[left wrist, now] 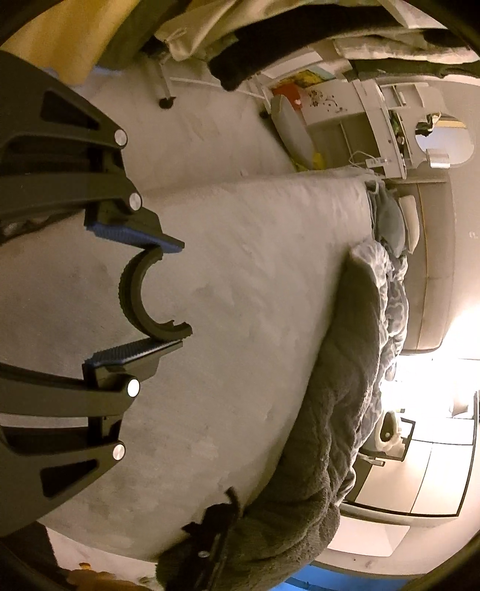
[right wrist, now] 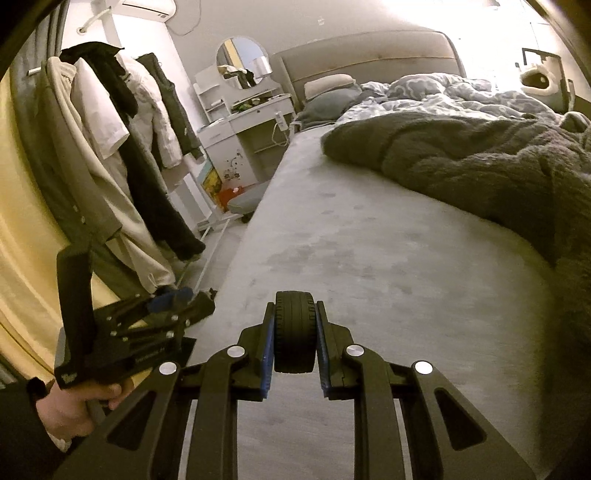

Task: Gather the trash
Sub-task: 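Carry the black wheel piece and black arc over the black bin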

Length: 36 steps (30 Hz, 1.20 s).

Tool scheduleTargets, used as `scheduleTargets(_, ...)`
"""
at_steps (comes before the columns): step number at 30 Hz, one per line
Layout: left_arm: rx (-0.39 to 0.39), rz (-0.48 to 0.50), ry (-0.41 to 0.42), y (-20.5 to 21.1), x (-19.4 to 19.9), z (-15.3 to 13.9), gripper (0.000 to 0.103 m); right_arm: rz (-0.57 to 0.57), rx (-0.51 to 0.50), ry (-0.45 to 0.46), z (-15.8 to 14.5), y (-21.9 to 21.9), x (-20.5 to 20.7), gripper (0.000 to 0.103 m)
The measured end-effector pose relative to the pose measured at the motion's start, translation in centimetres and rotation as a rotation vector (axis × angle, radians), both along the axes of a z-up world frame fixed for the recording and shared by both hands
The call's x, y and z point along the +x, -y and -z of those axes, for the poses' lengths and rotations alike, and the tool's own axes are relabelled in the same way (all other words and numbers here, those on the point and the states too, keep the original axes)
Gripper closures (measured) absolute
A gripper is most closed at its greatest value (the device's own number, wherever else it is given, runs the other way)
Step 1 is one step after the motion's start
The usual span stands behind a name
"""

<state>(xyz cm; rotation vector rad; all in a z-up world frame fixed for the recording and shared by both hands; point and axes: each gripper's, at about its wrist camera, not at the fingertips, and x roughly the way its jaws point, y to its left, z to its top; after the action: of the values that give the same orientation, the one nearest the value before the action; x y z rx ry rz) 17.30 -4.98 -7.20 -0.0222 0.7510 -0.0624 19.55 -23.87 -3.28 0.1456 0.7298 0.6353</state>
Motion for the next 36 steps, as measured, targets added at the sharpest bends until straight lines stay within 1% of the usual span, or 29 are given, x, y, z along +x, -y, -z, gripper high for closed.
scheduleTargets(13, 0.037, -0.073, -0.056, -4.1, -3.2, 1.6, 0.054, -0.094, -0.013, 0.008, -1.2, -5.2, -0.3, 0.083)
scheduleTargets(16, 0.033, -0.087, -0.078, -5.2, -3.4, 2.0, 0.054, -0.122, -0.021, 0.009, -1.4, -6.7, -0.5, 0.083)
scheduleTargets(19, 0.006, -0.093, -0.1, -6.3, -3.7, 2.6, 0.054, -0.146, -0.033, 0.005, -1.3, -8.2, -0.4, 0.083)
scheduleTargets(23, 0.005, -0.103, -0.146, -7.8, -4.0, 3.7, 0.054, -0.173, -0.043, 0.001, -1.3, -10.2, -0.4, 0.083)
scheduleTargets(29, 0.004, -0.115, -0.189, -9.5, -4.7, 4.5, 0.054, -0.213, -0.055, -0.001, -1.3, -13.4, -0.3, 0.083)
scheduleTargets(36, -0.024, -0.158, -0.284, -12.8, -5.1, 6.4, 0.054, -0.261, -0.078, -0.004, -1.0, -17.1, -0.4, 0.083)
